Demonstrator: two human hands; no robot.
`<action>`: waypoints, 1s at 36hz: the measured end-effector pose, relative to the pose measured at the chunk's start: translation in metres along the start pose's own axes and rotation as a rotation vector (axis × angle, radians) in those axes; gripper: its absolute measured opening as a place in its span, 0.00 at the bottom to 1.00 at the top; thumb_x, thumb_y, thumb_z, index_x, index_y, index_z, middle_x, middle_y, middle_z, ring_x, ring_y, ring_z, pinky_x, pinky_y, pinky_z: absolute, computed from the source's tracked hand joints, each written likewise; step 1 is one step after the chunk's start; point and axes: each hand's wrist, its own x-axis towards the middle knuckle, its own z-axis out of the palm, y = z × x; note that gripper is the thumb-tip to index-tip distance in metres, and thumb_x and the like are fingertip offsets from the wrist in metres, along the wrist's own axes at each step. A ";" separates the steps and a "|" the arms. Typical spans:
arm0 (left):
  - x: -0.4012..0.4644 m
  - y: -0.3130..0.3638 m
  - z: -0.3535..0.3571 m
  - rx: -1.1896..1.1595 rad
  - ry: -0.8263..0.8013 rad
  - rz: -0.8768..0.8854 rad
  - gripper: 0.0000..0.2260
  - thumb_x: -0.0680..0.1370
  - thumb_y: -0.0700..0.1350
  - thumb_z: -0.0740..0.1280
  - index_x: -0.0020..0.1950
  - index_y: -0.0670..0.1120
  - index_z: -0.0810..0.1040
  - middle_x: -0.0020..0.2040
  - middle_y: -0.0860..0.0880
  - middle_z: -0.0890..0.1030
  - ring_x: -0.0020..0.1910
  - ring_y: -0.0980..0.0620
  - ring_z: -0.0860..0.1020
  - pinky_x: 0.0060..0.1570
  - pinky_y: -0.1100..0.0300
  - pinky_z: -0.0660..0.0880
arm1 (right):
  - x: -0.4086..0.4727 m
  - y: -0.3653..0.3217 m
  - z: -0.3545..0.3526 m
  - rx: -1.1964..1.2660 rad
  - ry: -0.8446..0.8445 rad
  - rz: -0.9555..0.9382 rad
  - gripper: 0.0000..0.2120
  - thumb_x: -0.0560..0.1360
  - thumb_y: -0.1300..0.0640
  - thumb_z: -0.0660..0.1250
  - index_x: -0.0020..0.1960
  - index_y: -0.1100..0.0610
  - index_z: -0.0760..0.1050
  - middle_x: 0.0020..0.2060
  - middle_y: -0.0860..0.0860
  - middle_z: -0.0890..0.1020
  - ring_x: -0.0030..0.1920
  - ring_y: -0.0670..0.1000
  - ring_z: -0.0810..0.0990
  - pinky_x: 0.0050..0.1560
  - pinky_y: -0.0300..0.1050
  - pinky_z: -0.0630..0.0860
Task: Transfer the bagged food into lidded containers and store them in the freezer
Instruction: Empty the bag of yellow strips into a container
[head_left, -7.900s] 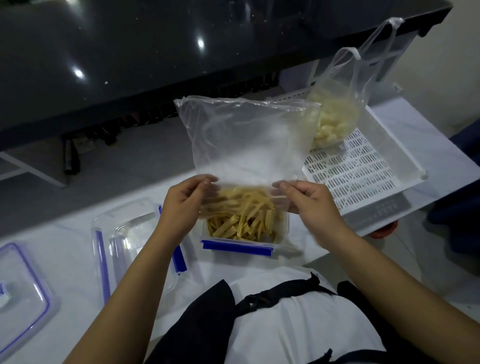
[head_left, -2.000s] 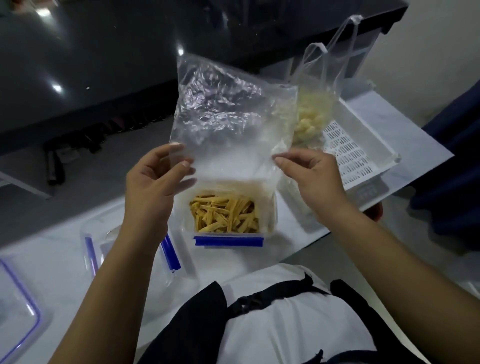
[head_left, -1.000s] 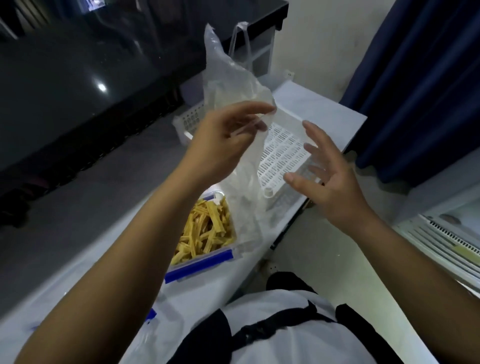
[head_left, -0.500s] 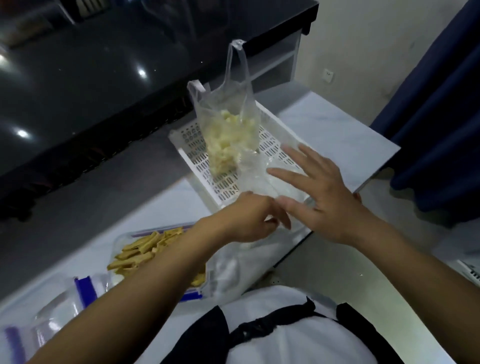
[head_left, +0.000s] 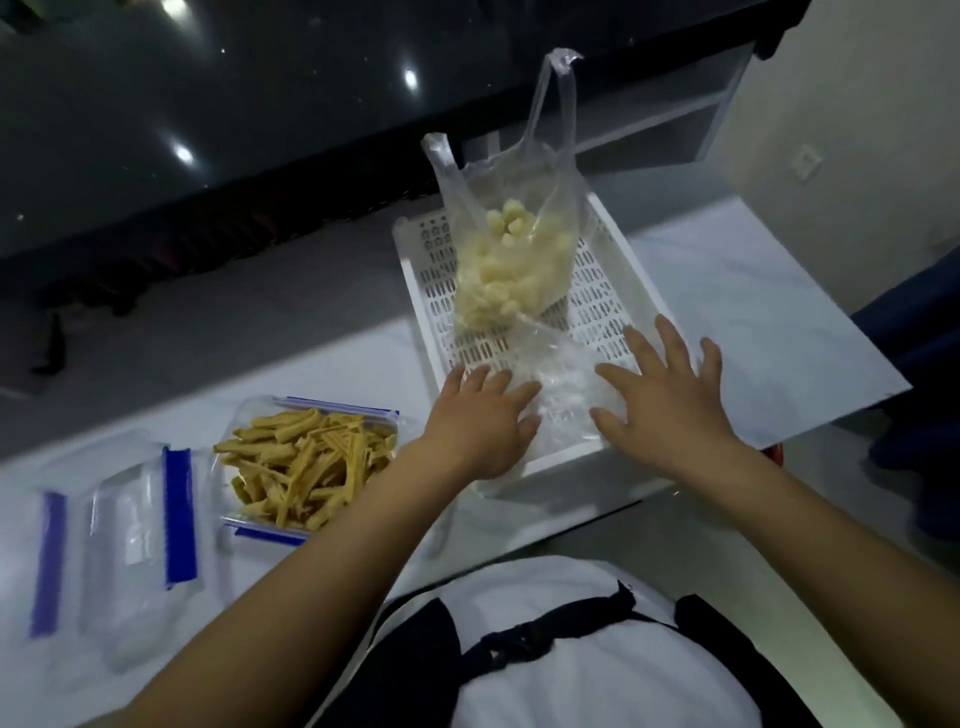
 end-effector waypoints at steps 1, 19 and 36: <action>0.002 0.002 0.001 0.006 -0.017 0.004 0.24 0.85 0.59 0.47 0.81 0.57 0.53 0.83 0.48 0.54 0.81 0.43 0.51 0.78 0.44 0.43 | 0.000 0.000 0.000 0.031 0.022 -0.013 0.27 0.79 0.36 0.57 0.76 0.42 0.64 0.82 0.52 0.51 0.80 0.58 0.40 0.74 0.66 0.40; -0.004 0.020 0.003 -0.205 0.038 0.140 0.23 0.85 0.60 0.51 0.80 0.59 0.57 0.83 0.49 0.53 0.82 0.45 0.48 0.78 0.45 0.46 | -0.030 0.014 -0.010 0.074 -0.002 -0.039 0.44 0.70 0.23 0.35 0.76 0.41 0.63 0.81 0.48 0.56 0.81 0.55 0.45 0.75 0.68 0.42; -0.211 -0.078 0.058 -0.731 0.693 -0.608 0.28 0.81 0.57 0.64 0.80 0.55 0.61 0.82 0.49 0.58 0.81 0.49 0.52 0.78 0.42 0.55 | -0.055 -0.151 -0.037 0.372 0.092 -0.736 0.35 0.73 0.28 0.50 0.75 0.42 0.67 0.79 0.46 0.61 0.80 0.50 0.52 0.77 0.62 0.49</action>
